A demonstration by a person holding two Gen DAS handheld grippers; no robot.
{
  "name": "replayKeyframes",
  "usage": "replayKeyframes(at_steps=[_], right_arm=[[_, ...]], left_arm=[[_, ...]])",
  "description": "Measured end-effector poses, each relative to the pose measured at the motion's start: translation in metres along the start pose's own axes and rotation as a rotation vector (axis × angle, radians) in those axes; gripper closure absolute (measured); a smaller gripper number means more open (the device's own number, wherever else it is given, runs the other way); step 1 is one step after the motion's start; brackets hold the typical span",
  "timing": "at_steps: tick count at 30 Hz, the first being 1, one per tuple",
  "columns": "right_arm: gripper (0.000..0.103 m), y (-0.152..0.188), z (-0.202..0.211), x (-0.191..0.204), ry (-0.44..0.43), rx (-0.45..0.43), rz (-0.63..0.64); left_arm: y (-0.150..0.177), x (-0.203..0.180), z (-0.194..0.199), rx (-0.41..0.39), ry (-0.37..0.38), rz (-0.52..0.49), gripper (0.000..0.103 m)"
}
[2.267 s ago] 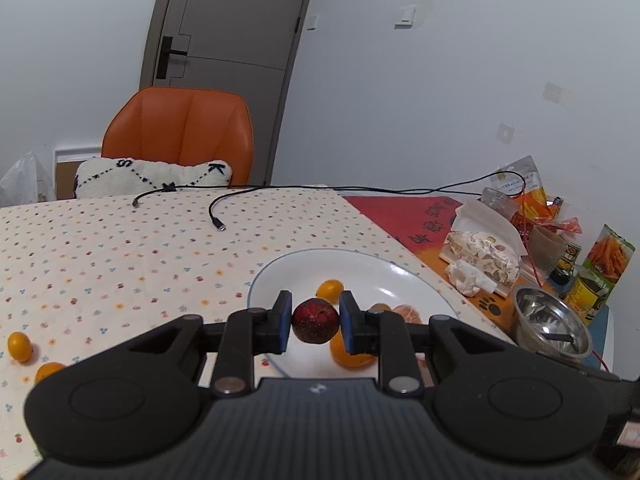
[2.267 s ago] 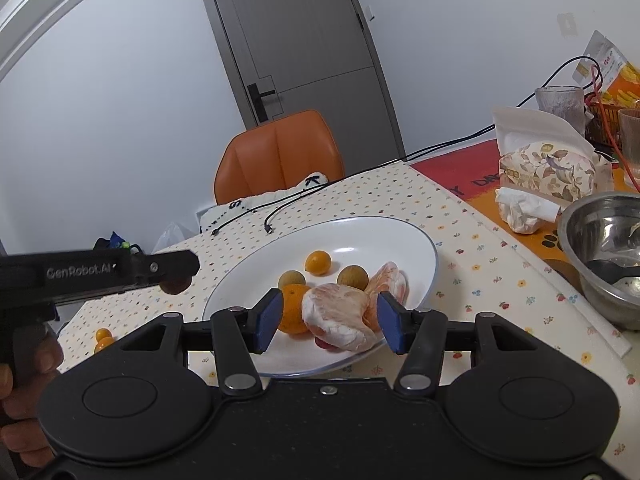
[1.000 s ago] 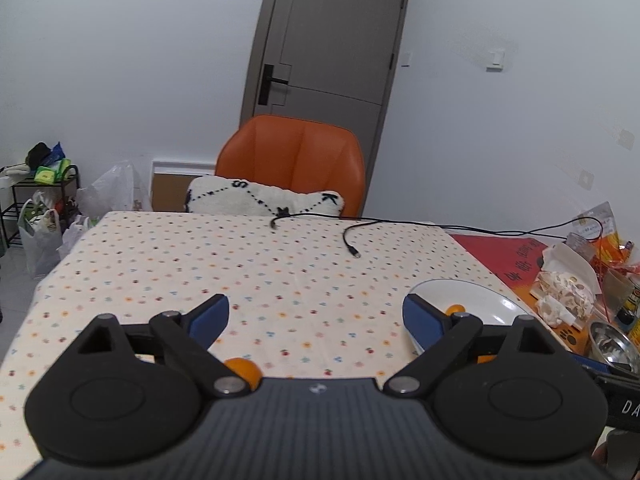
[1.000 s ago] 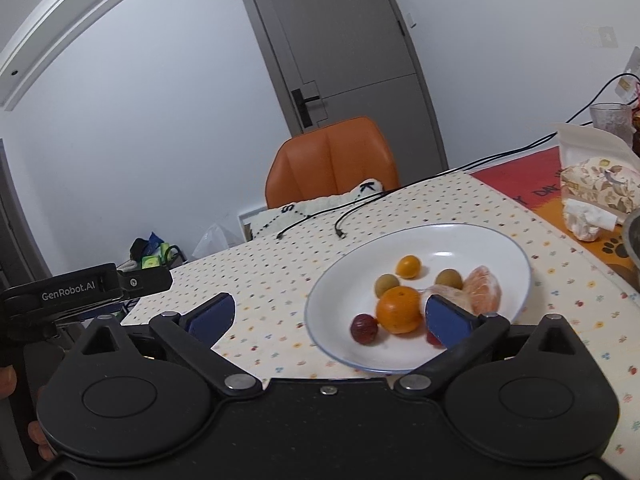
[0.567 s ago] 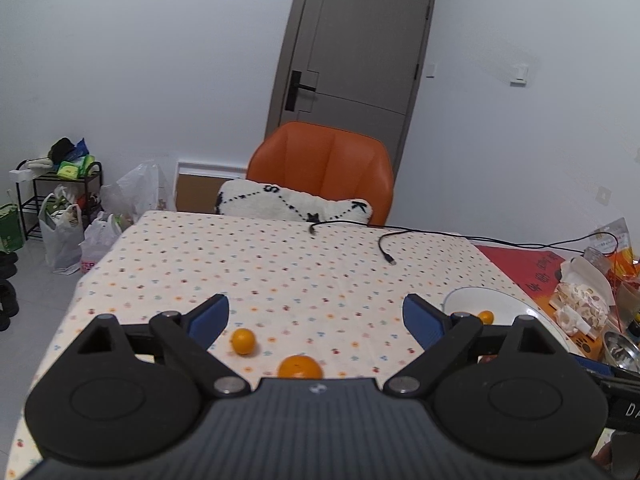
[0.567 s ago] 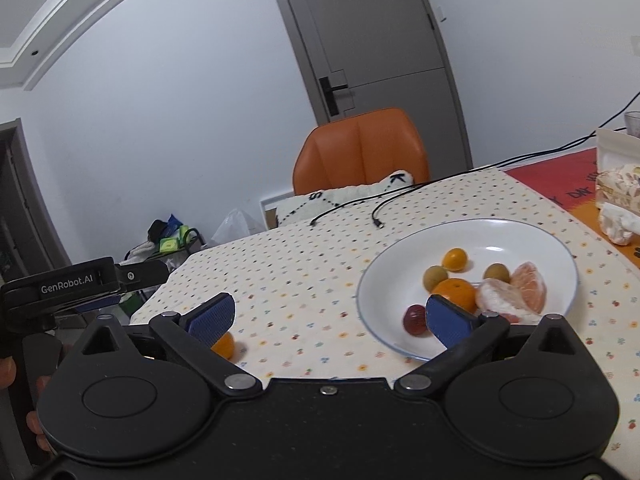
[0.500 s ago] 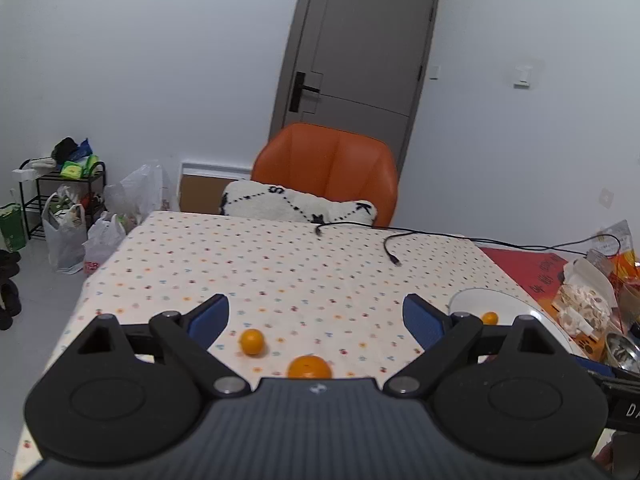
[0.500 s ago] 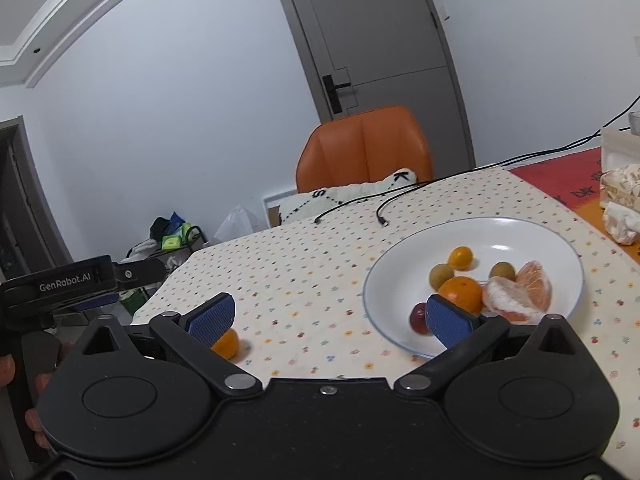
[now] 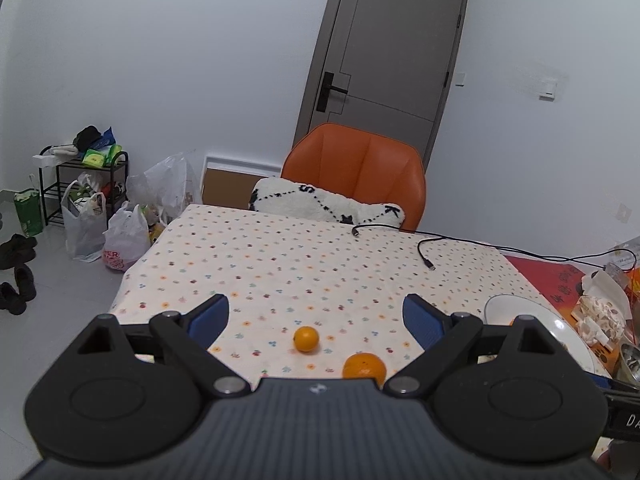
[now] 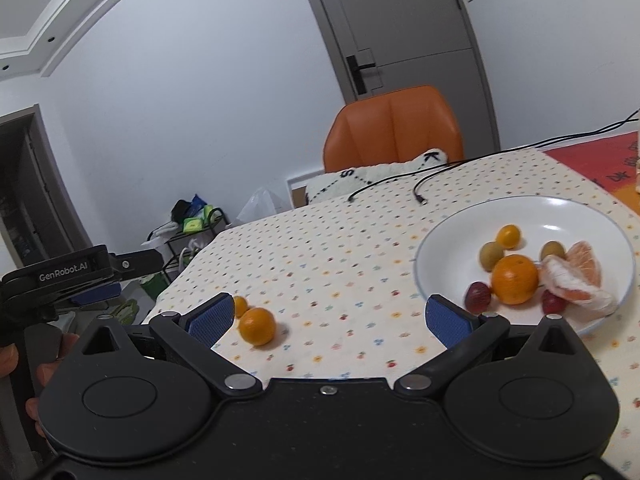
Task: Organize fruits
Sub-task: 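Withdraw both tools from the plate toward the large orange on the cloth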
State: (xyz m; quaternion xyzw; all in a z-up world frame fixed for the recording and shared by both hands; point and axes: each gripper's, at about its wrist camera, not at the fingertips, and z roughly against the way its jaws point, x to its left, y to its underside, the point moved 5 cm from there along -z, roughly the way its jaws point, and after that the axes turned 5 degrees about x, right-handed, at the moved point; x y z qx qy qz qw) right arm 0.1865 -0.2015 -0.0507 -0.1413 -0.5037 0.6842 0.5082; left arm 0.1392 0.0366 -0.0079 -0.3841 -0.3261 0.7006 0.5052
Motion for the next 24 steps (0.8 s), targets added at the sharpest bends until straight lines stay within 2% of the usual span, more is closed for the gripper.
replayKeyframes(at_steps=[13, 24], right_arm=[[0.002, 0.004, -0.025, 0.028, -0.041, 0.056, 0.059], [0.018, 0.008, -0.055, 0.049, -0.080, 0.112, 0.089]], left_arm=[[0.008, 0.020, -0.010, 0.040, 0.006, 0.018, 0.010], [0.012, 0.039, -0.026, 0.068, 0.021, 0.041, 0.013]])
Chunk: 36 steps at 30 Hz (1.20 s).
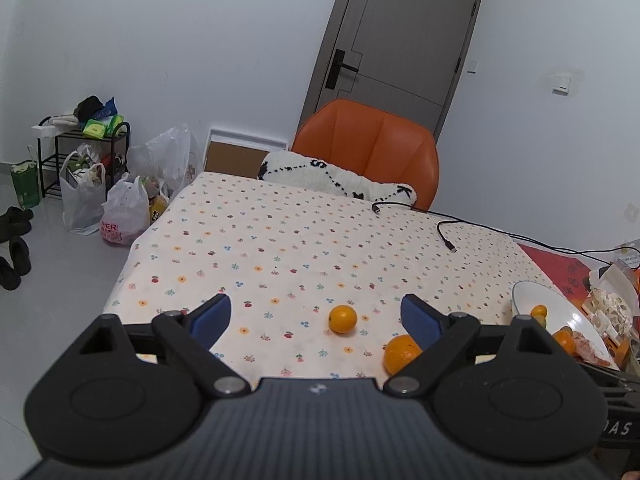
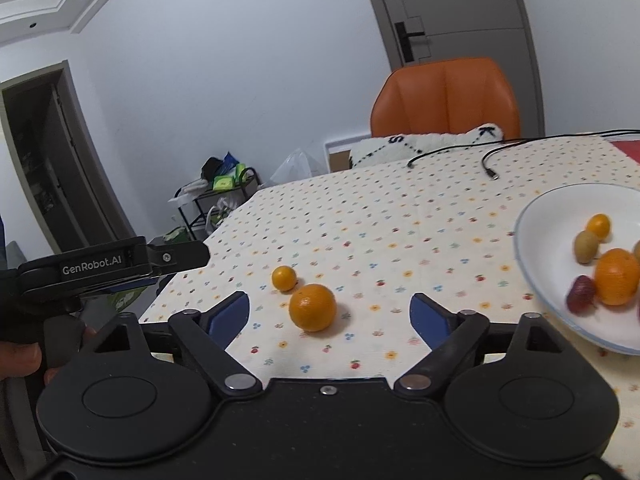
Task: Organize fruits
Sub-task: 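Withdraw both tools from the plate toward the large orange on the cloth, then grasp the large orange with the right tool while the left tool grasps the small mandarin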
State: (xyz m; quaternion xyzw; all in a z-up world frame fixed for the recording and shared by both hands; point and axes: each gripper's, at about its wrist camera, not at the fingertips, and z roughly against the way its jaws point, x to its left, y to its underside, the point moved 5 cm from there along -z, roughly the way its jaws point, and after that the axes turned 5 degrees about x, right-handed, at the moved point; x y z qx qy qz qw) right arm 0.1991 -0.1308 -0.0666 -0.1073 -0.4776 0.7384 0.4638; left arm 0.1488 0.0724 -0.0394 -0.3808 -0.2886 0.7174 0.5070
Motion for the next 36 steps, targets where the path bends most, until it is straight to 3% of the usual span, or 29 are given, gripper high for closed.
replayKeyframes(at_steps=[6, 20, 24, 36], right_arm=[[0.026, 0.001, -0.022, 0.007, -0.019, 0.040, 0.010], [0.044, -0.002, -0.056, 0.012, -0.032, 0.098, 0.022], [0.067, 0.002, -0.067, 0.010, -0.039, 0.121, 0.015], [0.068, -0.002, -0.056, -0.011, -0.042, 0.055, -0.056]], left_arm=[[-0.001, 0.005, -0.009, 0.000, 0.005, -0.014, 0.017], [-0.001, 0.008, -0.034, 0.050, 0.041, -0.022, 0.042], [-0.002, 0.007, -0.037, 0.053, 0.042, -0.032, 0.044], [0.000, -0.007, -0.057, 0.084, 0.034, -0.091, 0.047]])
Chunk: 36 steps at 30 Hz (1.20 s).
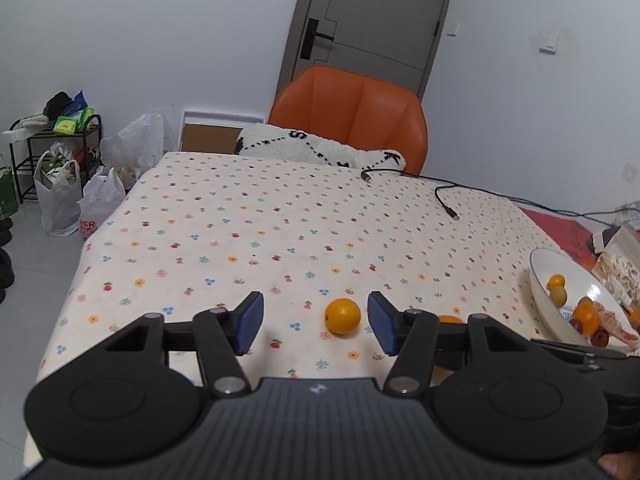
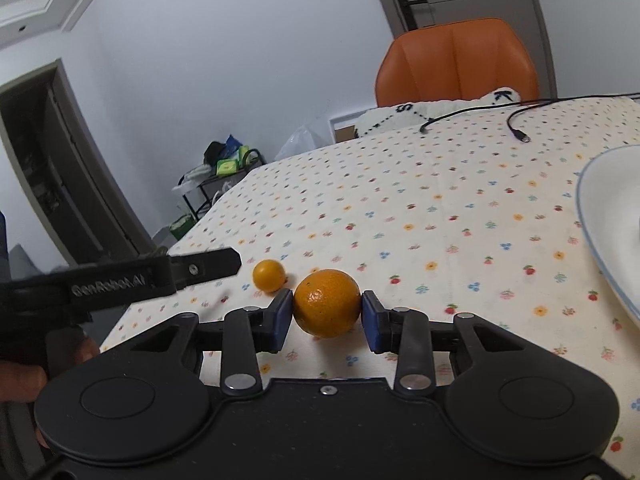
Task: Organize fruits
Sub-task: 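Grasp the large orange with the right tool while the left tool grasps the small mandarin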
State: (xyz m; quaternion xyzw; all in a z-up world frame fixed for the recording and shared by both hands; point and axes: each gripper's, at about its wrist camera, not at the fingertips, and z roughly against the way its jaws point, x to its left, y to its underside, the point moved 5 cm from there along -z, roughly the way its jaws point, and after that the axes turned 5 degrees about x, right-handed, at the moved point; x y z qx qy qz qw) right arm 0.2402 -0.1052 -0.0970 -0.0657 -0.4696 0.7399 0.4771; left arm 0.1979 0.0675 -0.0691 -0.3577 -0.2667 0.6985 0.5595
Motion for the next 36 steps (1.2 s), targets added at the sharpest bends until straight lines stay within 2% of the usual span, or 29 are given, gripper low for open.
replayKeyframes(at_steps=[7, 12, 18, 24, 36], right_arm=[[0.068, -0.003, 0.007, -0.009, 0.004, -0.028, -0.029], [0.068, -0.004, 0.009, -0.013, 0.009, -0.040, -0.041], [0.068, -0.004, 0.013, -0.015, -0.003, -0.054, -0.048], [0.068, -0.005, 0.019, -0.018, 0.005, -0.078, -0.064], [0.068, -0.003, 0.061, -0.029, 0.011, -0.161, -0.100]], left_arm=[[-0.001, -0.009, -0.015, 0.024, -0.007, -0.032, 0.051], [0.001, -0.012, -0.026, 0.049, -0.010, -0.041, 0.059], [0.005, -0.014, -0.035, 0.085, -0.027, -0.035, 0.082], [0.002, -0.019, -0.023, 0.062, -0.036, -0.026, 0.082], [-0.002, -0.043, 0.010, 0.011, -0.023, -0.053, 0.082]])
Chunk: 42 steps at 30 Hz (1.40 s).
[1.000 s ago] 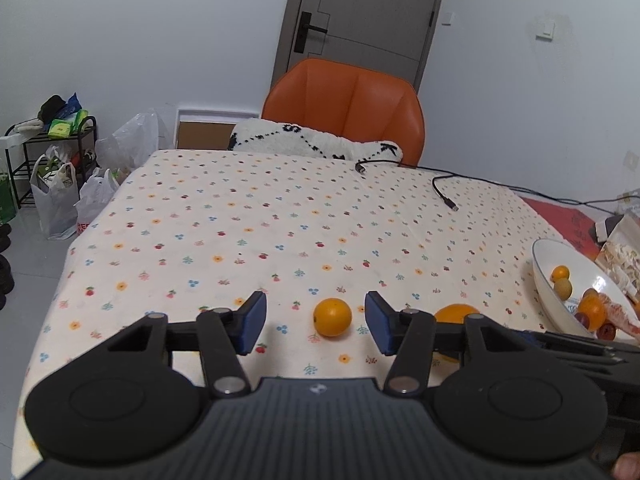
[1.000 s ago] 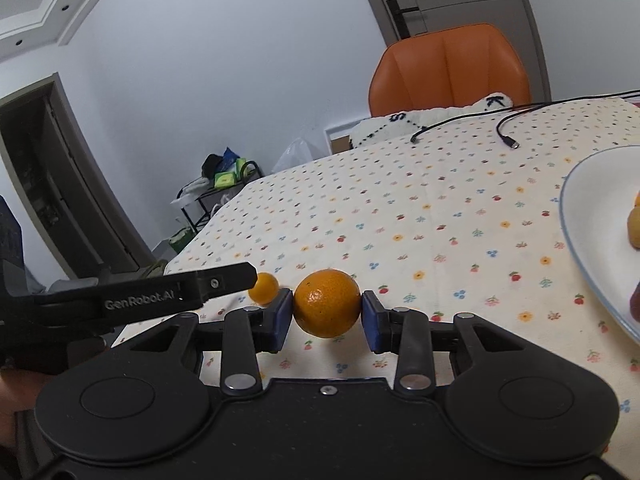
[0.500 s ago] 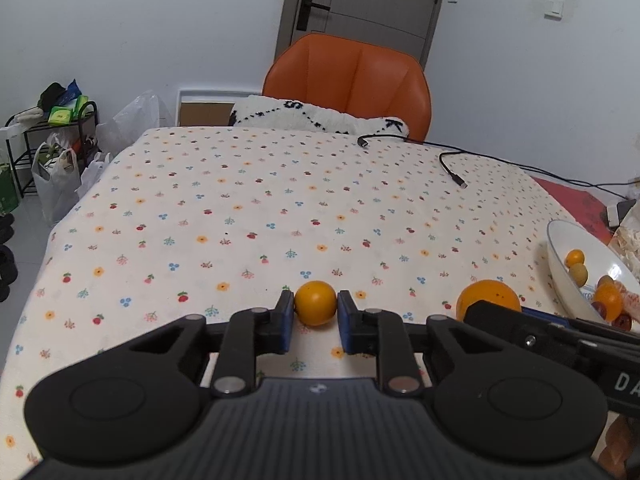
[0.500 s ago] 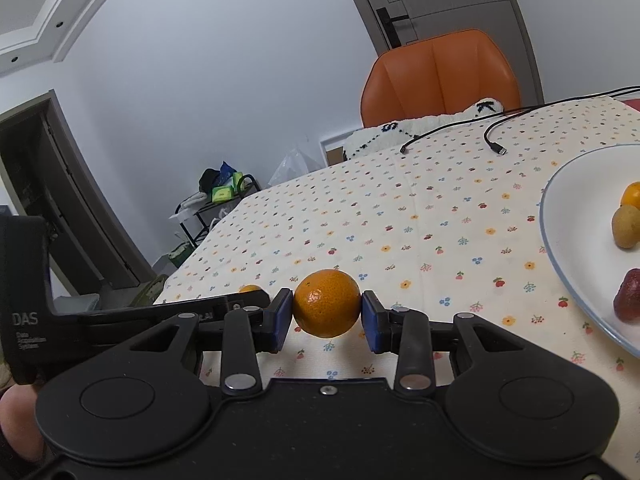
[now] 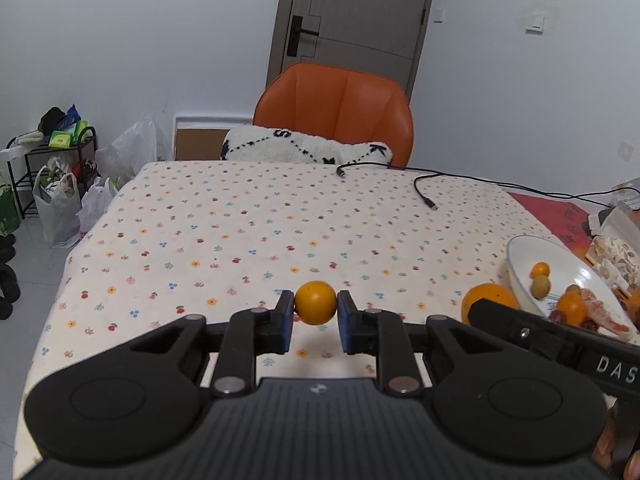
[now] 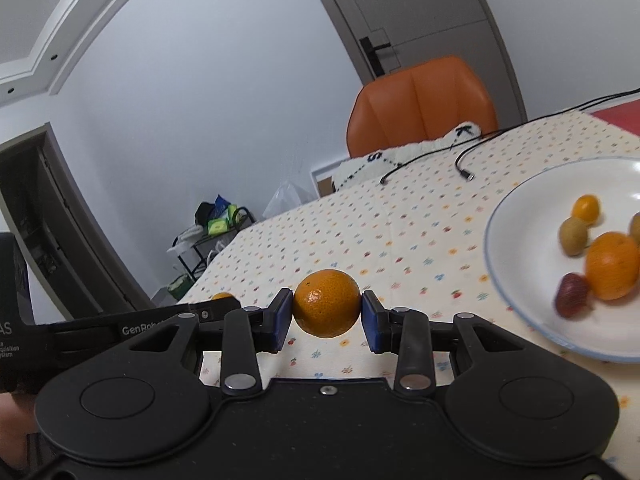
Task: Organize fruits
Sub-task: 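Grasp the large orange with the right tool while the left tool grasps the small mandarin, then carry the large orange and the mandarin over the white plate with both tools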
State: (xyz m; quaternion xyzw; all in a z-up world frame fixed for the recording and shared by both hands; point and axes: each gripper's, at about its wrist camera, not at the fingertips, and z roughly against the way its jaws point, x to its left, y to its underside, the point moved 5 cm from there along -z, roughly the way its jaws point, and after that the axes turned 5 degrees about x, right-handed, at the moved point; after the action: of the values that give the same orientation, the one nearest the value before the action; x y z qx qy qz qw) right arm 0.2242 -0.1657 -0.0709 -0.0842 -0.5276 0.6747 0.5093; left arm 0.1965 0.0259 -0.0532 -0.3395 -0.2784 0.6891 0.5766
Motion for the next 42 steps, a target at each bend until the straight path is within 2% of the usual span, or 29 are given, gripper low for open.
replayKeyframes(at_steps=[23, 30, 42], right_arm=[[0.068, -0.017, 0.070, -0.053, 0.068, -0.133, -0.065], [0.068, -0.026, 0.089, -0.070, 0.115, -0.174, -0.058], [0.068, -0.032, 0.107, -0.113, 0.203, -0.184, -0.081]], left_arm=[[-0.002, -0.064, 0.030, -0.059, 0.071, -0.055, 0.082], [-0.007, -0.090, 0.026, -0.071, 0.111, -0.082, 0.082], [-0.006, -0.139, 0.002, -0.052, 0.198, -0.111, 0.082]])
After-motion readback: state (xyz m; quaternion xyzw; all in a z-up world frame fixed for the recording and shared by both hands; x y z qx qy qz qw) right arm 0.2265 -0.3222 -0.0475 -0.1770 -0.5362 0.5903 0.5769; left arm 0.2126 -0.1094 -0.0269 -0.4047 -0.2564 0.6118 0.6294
